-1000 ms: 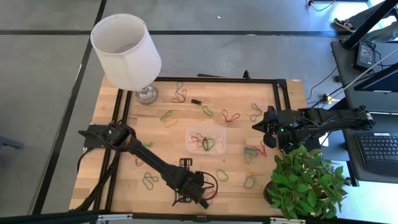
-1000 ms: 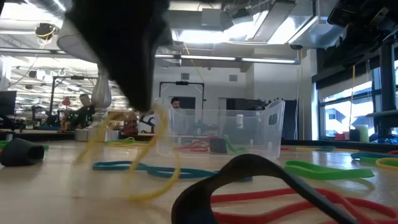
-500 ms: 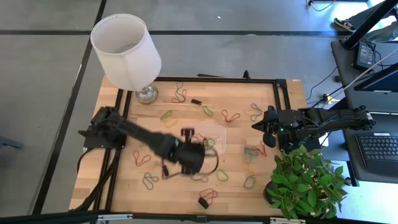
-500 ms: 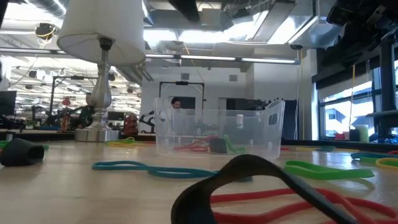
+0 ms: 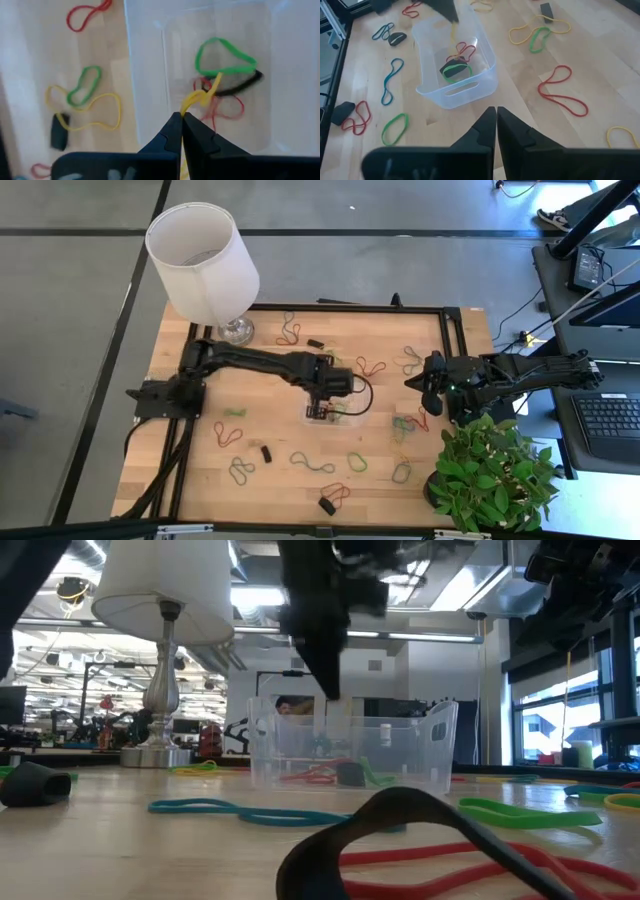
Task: Pick and place rubber bands into bin
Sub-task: Put the yellow rubber band into the transparent bin, then put the blue rubber band into the transparent bin
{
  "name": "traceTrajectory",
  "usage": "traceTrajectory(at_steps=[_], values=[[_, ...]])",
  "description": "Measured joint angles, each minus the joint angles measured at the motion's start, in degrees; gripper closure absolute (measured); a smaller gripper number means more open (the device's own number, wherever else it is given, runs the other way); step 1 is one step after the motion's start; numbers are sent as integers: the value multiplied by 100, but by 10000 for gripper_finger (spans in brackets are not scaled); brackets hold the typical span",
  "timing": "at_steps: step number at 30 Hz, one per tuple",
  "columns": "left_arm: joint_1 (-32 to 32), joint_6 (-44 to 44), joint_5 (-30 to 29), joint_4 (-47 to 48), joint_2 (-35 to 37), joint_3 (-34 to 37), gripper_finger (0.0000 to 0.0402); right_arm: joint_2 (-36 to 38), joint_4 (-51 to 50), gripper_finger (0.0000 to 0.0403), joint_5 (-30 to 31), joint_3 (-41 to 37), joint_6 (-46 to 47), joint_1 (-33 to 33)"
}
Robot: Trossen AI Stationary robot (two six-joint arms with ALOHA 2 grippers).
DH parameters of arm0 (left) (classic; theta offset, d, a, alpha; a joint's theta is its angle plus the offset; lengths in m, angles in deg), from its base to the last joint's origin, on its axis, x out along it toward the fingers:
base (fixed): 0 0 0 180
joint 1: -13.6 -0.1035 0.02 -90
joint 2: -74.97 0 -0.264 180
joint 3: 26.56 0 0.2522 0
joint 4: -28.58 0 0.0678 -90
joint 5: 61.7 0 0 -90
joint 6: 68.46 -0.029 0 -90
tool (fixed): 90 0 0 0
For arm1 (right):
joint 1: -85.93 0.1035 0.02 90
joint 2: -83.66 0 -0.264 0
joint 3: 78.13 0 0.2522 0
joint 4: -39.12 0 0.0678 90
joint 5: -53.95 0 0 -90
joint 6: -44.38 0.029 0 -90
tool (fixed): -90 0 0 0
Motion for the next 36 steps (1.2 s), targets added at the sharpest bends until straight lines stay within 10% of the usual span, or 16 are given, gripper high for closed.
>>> traceTrajectory(at_steps=[22,36], values=[[82,1458,74,-90,-233,-486,303,2,0,382,-2,0,-166,0],[446,1226,-589,218,1495,616,400,0,138,382,-13,0,125,-7]])
